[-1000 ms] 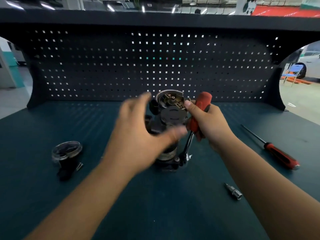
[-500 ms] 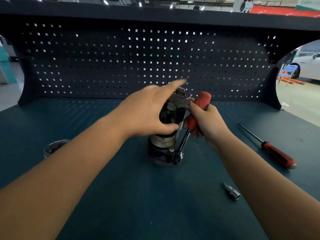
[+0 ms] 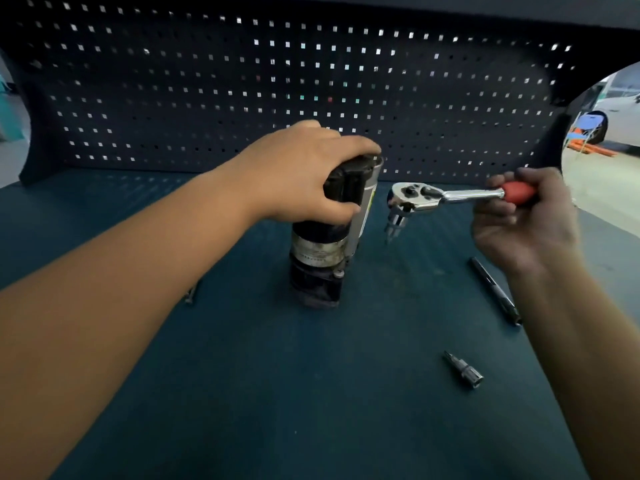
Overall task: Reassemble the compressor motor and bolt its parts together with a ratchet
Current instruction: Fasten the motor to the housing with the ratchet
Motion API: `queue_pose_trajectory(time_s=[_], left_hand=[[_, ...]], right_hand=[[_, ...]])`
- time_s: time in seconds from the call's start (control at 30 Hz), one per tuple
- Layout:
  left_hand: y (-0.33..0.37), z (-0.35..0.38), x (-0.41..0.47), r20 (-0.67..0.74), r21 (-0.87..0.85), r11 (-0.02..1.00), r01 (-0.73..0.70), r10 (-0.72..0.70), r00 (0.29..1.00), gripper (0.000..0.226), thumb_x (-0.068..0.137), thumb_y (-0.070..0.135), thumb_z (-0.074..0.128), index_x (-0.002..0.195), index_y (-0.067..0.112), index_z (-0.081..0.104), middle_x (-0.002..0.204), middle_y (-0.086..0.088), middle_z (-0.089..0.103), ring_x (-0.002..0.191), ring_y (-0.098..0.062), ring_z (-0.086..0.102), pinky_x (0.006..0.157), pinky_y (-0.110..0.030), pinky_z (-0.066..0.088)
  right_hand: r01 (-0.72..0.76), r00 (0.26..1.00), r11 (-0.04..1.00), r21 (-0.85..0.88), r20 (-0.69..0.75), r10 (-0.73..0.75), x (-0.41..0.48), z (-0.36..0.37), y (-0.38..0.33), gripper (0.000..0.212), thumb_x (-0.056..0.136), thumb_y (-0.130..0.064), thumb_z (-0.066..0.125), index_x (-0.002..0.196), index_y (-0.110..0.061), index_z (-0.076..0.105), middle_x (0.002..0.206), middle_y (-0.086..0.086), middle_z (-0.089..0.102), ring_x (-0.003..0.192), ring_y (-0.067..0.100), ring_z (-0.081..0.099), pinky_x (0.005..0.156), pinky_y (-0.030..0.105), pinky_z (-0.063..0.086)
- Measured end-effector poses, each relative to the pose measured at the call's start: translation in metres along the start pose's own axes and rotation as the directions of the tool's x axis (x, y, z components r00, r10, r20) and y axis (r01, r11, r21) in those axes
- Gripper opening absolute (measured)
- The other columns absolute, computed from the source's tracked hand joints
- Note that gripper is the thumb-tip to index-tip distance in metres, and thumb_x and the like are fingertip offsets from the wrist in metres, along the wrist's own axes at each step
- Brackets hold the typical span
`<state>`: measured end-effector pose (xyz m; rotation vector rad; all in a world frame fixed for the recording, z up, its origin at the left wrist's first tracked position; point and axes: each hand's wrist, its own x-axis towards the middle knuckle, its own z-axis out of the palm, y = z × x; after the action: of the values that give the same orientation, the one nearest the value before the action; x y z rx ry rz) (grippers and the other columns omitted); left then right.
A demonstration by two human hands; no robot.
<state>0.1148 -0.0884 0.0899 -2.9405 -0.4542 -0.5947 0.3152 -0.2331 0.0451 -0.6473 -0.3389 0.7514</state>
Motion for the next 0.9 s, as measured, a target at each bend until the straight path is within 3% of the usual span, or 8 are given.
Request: queue_pose_trajectory(time_s=[0.07,0.17,0.3,0.43,0.6,0.7,0.9], left_hand=[[0.000,0.000,-0.001,-0.018,0.004,1.000,-0.010,0.010,1.000,0.071,0.070,0.063,0.048,0.135,0.040,0.034,0.097,0.018,0.046,0.096,-0.010,0.037,0.078,-0.034,0.042],[0.002,0.001,-0.003,-0.056,-0.006,1.000,0.005,-0.005,0.998,0.063,0.076,0.065,0.041,0.131,0.035,0.035,0.081,0.021,0.041,0.092,-0.011,0.039,0.070,-0.032,0.037],[0.002,0.002,-0.004,-0.089,0.015,1.000,-0.018,0.019,0.996,0.059,0.084,0.063,0.020,0.127,0.027,0.039,0.090,0.011,0.053,0.095,-0.013,0.042,0.067,-0.031,0.032],[0.002,0.003,-0.004,-0.097,0.018,1.000,-0.023,0.024,0.995,0.059,0.085,0.063,0.021,0.126,0.025,0.041,0.077,0.020,0.040,0.091,-0.012,0.040,0.066,-0.031,0.030],[0.002,0.005,-0.005,-0.118,0.006,1.000,-0.019,0.020,0.993,0.049,0.091,0.057,0.029,0.125,0.023,0.042,0.076,0.023,0.036,0.090,-0.013,0.038,0.066,-0.031,0.029],[0.002,0.006,-0.006,-0.138,-0.005,1.000,-0.004,0.003,0.990,0.048,0.092,0.056,0.030,0.124,0.023,0.043,0.076,0.022,0.037,0.090,-0.011,0.037,0.065,-0.030,0.028],[0.005,0.013,-0.009,-0.221,-0.034,0.999,0.010,-0.017,0.975,0.053,0.088,0.059,0.029,0.121,0.022,0.046,0.074,0.023,0.038,0.088,-0.010,0.037,0.067,-0.030,0.030]], right_hand=[[-0.032,0.999,0.999,0.038,0.026,0.031,-0.001,0.000,0.016,0.012,0.063,-0.019,0.050,0.052,-0.015,0.049,0.051,-0.001,0.051,0.029,0.006,0.032,0.028,0.012,0.023],[-0.080,0.997,0.995,0.052,0.016,0.079,-0.004,-0.003,0.040,0.010,0.062,-0.019,0.050,0.054,-0.014,0.048,0.051,0.001,0.051,0.029,0.007,0.033,0.028,0.012,0.023],[-0.161,0.987,0.974,0.159,0.016,0.160,-0.004,-0.003,0.058,0.005,0.063,-0.015,0.048,0.061,-0.013,0.044,0.050,0.001,0.051,0.029,0.006,0.036,0.027,0.011,0.024],[-0.172,0.985,0.975,0.140,-0.008,0.175,-0.003,0.001,0.056,0.006,0.063,-0.015,0.050,0.061,-0.012,0.045,0.051,0.002,0.052,0.029,0.007,0.037,0.027,0.012,0.026],[-0.183,0.980,0.975,0.127,-0.055,0.191,0.000,-0.002,0.053,0.025,0.087,-0.016,0.042,0.063,-0.013,0.044,0.050,0.002,0.052,0.029,0.007,0.036,0.028,0.013,0.026],[-0.153,0.985,0.984,0.093,-0.069,0.160,0.000,-0.003,0.052,0.028,0.090,-0.019,0.041,0.063,-0.013,0.044,0.050,0.002,0.053,0.029,0.008,0.036,0.029,0.014,0.026],[-0.082,0.995,0.981,0.176,-0.037,0.090,-0.002,-0.007,0.055,0.008,0.062,-0.017,0.051,0.057,-0.013,0.046,0.051,0.002,0.051,0.030,0.009,0.036,0.029,0.015,0.025]])
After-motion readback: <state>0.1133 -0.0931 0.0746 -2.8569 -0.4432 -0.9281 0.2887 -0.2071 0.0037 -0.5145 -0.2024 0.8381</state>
